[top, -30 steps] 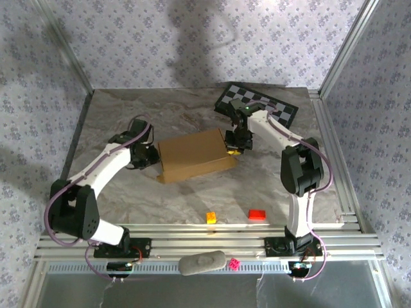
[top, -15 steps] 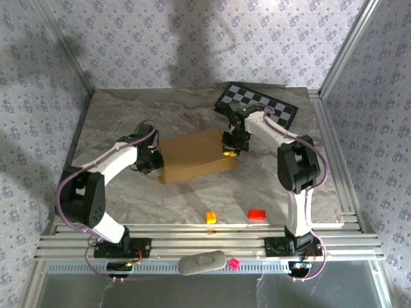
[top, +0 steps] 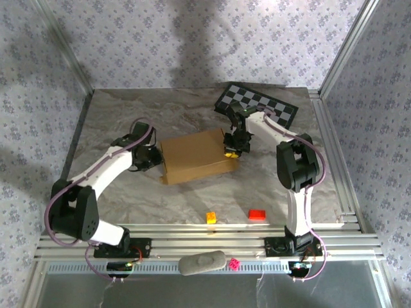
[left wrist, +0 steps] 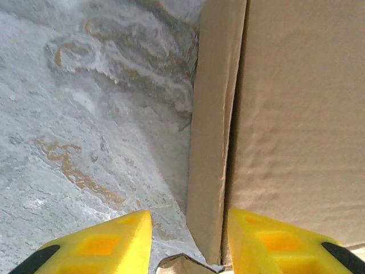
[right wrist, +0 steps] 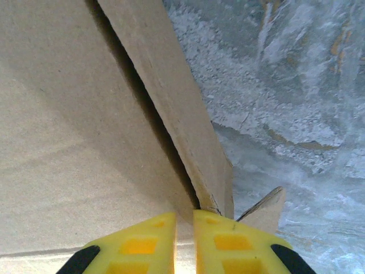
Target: Fold the paper box
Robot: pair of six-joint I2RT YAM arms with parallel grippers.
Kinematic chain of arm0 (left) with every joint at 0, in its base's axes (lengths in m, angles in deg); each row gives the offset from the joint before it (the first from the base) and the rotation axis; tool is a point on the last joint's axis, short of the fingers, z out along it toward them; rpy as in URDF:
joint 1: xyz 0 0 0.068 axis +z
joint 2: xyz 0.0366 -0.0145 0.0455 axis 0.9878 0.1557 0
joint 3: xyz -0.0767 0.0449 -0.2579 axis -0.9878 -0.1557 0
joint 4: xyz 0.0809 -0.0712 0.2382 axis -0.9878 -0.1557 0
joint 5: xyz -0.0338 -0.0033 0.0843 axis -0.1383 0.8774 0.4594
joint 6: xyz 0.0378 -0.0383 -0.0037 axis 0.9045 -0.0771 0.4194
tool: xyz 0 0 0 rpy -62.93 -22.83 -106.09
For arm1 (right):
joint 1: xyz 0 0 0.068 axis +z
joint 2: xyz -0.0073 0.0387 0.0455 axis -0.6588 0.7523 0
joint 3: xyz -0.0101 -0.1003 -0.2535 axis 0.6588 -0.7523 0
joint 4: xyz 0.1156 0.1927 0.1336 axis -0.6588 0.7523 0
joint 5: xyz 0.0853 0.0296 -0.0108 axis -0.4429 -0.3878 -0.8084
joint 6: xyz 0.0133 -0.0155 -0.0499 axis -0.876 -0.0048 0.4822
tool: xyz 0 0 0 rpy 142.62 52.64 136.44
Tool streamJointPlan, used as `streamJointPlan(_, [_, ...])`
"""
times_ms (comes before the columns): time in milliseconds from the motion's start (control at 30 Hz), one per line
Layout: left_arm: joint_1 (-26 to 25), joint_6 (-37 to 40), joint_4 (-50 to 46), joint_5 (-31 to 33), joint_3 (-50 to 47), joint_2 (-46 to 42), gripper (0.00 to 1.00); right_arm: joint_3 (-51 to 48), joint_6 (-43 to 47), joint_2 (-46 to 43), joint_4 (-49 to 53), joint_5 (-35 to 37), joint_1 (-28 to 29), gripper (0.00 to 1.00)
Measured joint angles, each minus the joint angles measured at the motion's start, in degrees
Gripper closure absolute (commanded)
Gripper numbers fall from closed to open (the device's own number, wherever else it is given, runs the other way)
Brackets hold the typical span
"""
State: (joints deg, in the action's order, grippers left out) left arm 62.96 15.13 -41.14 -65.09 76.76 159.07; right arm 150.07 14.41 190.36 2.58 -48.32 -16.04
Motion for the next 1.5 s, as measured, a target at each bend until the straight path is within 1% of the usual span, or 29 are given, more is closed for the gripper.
streamJointPlan(100, [2.03, 0.00, 0.83, -2.34, 0.46, 0.94, 0.65, 0.26, 0.00, 0.00, 0.37, -0.11, -0.74, 0.83])
streamJointPlan(200, [3.39, 0.02, 1.75, -5.07, 0.90, 4.24, 0.65, 0.59, 0.00, 0.00, 0.61, -0.63, -1.25, 0.83])
streamJointPlan(333, [3.43, 0.00, 3.13, -7.96, 2.56, 9.29, 0.65, 0.70, 0.00, 0.00, 0.66, -1.18, -1.55, 0.83])
streamJointPlan(500, [2.89, 0.00, 4.81, -9.42, 3.43, 10.88, 0.65, 0.70, -0.02, 0.00, 0.63, -1.62, -1.57, 0.83])
streamJointPlan(567, [2.54, 0.00, 5.27, -9.57, 3.43, 11.08, 0.66, 0.70, -0.02, 0.00, 0.61, -1.75, -1.57, 0.83])
streamJointPlan(700, [2.25, 0.04, 5.70, -9.70, 3.50, 12.02, 0.72, 0.74, -0.02, 0.00, 0.63, -1.99, -1.57, 0.83])
streamJointPlan(800, [2.21, 0.04, 5.92, -9.86, 3.50, 12.09, 0.74, 1.14, -0.02, 0.00, 0.76, -2.16, -1.57, 0.83])
streamJointPlan(933, [2.21, 0.07, 6.43, -10.05, 3.45, 12.09, 0.81, 1.55, -0.02, 0.00, 0.74, -2.16, -1.57, 0.82])
streamJointPlan(1167, [2.21, 0.04, 7.32, -9.99, 2.91, 11.72, 0.85, 1.55, -0.02, 0.00, 0.76, -2.16, -1.68, 0.82])
streamJointPlan(1300, [2.21, 0.04, 7.04, -8.46, 2.14, 10.49, 0.85, 1.81, -0.02, 0.00, 0.79, -2.16, -1.86, 0.82])
streamJointPlan(1367, [2.23, 0.09, 6.82, -7.61, 1.77, 9.88, 0.80, 1.99, -0.02, 0.00, 0.81, -2.16, -1.90, 0.82])
streamJointPlan(1500, [2.23, 0.24, 5.70, -6.29, 1.22, 8.61, 0.78, 2.29, -0.02, 0.00, 0.81, -2.16, -1.90, 0.82])
